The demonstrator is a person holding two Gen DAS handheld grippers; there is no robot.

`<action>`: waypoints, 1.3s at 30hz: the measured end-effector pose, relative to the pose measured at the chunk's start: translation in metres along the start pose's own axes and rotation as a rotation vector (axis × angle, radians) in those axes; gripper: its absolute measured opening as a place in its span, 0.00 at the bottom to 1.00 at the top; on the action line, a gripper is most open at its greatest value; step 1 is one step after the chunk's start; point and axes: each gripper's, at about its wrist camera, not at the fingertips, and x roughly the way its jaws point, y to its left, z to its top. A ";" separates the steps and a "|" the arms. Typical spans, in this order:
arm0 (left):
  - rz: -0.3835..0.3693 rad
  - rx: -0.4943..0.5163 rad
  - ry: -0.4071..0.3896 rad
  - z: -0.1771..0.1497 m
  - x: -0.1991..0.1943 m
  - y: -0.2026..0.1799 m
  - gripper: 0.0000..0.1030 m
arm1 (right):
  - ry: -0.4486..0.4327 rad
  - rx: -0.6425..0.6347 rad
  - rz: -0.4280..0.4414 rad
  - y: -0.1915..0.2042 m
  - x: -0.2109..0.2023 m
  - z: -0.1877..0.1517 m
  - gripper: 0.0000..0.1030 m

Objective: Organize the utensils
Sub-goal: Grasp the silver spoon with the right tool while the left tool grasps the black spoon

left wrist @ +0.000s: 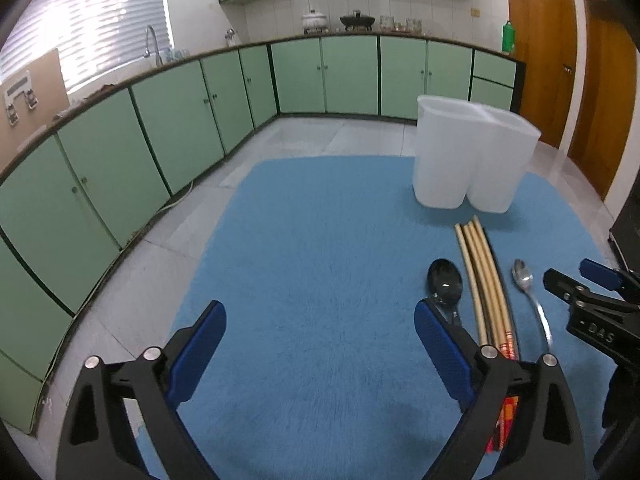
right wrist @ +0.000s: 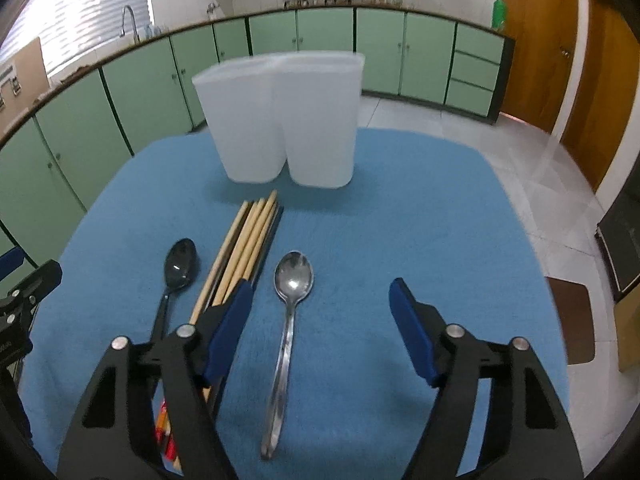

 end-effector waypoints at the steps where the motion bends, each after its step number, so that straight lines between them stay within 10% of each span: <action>1: -0.002 0.001 0.007 0.000 0.004 -0.001 0.90 | 0.009 0.000 0.005 0.001 0.005 0.001 0.62; 14: -0.043 0.016 0.051 0.001 0.034 -0.014 0.90 | 0.075 -0.017 0.030 0.014 0.035 0.006 0.27; 39: -0.112 0.064 0.149 0.032 0.109 -0.077 0.90 | 0.058 0.012 0.041 -0.013 0.025 0.000 0.28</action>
